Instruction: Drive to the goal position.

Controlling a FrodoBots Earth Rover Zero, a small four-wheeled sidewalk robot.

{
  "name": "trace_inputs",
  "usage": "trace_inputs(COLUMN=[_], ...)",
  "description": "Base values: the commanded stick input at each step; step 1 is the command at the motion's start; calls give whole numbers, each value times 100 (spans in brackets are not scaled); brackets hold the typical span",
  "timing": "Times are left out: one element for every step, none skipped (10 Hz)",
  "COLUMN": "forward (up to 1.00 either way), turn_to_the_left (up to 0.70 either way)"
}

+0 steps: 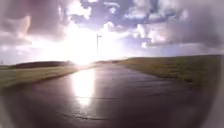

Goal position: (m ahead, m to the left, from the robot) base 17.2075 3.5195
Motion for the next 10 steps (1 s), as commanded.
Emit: trace_inputs(forward=[70,70,70,70,70,70,70,70,70,70], turn_to_the_left=[0,0,0,0,0,0,0,0,0,0])
